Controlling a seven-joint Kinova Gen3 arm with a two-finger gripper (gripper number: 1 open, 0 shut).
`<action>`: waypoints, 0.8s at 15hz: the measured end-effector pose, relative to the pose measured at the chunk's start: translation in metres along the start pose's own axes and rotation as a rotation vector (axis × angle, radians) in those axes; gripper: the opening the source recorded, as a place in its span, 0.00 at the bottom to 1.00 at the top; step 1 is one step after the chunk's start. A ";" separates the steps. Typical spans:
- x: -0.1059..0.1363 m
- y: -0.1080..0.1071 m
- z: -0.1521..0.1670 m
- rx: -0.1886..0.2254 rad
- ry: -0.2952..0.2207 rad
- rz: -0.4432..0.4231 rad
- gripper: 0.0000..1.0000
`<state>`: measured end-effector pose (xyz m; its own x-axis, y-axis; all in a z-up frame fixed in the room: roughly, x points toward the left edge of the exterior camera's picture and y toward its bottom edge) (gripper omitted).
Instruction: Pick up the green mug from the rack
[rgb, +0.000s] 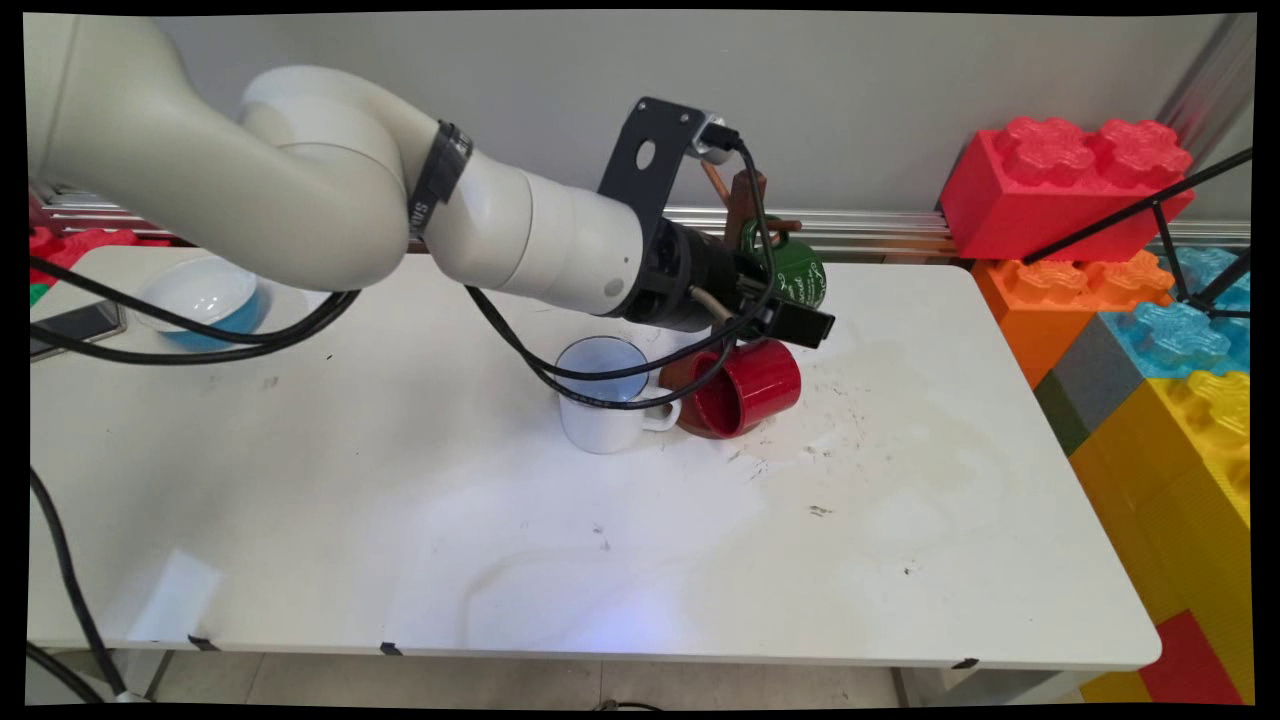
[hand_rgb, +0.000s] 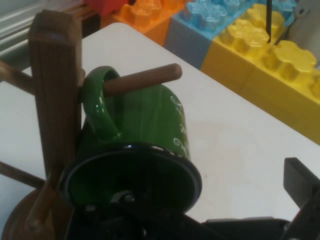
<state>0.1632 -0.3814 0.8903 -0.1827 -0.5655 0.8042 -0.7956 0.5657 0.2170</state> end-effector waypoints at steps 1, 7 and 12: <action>0.000 0.000 0.002 -0.003 0.003 -0.002 1.00; -0.002 -0.002 0.011 -0.017 0.015 -0.014 1.00; -0.002 -0.004 0.015 -0.022 0.022 -0.023 1.00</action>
<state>0.1582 -0.3914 0.8794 -0.1516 -0.5658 0.8105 -0.7863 0.5659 0.2480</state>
